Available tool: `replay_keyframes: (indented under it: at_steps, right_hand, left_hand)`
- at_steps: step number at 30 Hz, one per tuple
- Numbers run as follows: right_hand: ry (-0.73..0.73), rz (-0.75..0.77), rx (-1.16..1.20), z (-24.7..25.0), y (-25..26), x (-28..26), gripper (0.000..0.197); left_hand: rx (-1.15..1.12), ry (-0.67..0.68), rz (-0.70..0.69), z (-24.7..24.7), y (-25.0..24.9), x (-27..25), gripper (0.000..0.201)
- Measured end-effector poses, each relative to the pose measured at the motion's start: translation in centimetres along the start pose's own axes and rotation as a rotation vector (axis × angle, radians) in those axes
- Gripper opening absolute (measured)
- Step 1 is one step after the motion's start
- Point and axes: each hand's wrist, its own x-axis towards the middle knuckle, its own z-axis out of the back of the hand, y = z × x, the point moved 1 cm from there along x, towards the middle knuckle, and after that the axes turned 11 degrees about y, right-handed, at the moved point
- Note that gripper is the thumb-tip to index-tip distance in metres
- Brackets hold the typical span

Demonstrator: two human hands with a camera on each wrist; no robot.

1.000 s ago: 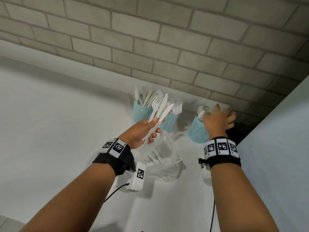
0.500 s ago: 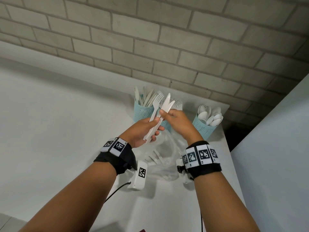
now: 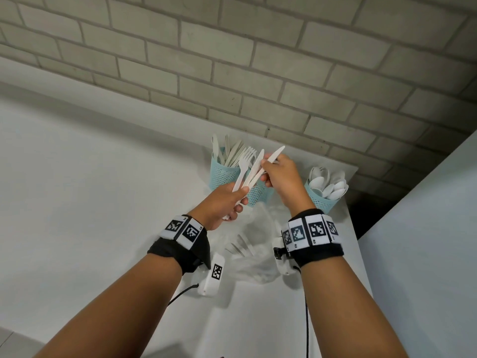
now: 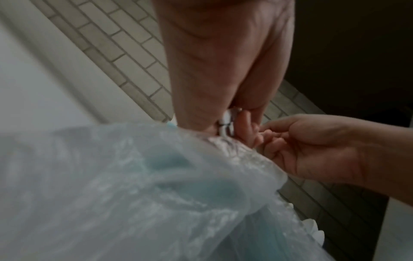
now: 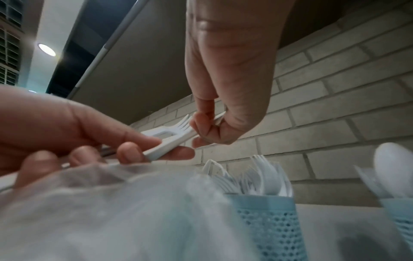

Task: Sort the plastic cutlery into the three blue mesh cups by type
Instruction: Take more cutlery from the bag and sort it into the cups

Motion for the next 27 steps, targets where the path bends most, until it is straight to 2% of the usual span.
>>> replay_keyframes:
  at_steps: [5, 9, 13, 17, 19, 22, 24, 27]
  right_hand:
    - [-0.012, -0.019, 0.11, -1.6, 0.7, 0.9, 0.012]
    - [0.024, -0.039, 0.143, -2.7, 0.8, 1.5, 0.009]
    - [0.025, -0.105, 0.179, -3.4, 0.3, 2.4, 0.032]
    - [0.013, -0.079, 0.065, -3.5, 0.4, 3.1, 0.039]
    - [-0.011, -0.053, 0.004, -3.1, 0.9, 3.5, 0.045]
    - [-0.123, 0.044, 0.031, -2.3, 2.2, 4.3, 0.056]
    - [-0.265, 0.163, 0.104, -1.6, 3.2, 4.9, 0.048]
    - [-0.48, 0.358, 0.118, -1.0, 4.3, 5.7, 0.028]
  left_hand:
    - [0.063, -0.044, 0.002, 0.6, -0.4, -0.1, 0.014]
    - [0.059, -0.072, -0.041, 1.1, -0.5, -0.3, 0.027]
    - [-0.023, -0.132, -0.094, 1.6, -0.1, -0.2, 0.032]
    - [-0.052, -0.185, -0.127, 2.0, 0.3, -0.3, 0.017]
    - [-0.071, -0.229, -0.14, 2.3, 0.2, -0.2, 0.017]
    - [-0.187, -0.291, -0.145, 2.9, 0.0, 0.0, 0.019]
    - [-0.23, -0.314, -0.135, 3.4, -0.1, 0.1, 0.021]
    - [-0.174, -0.288, -0.114, 3.8, -0.1, 0.1, 0.026]
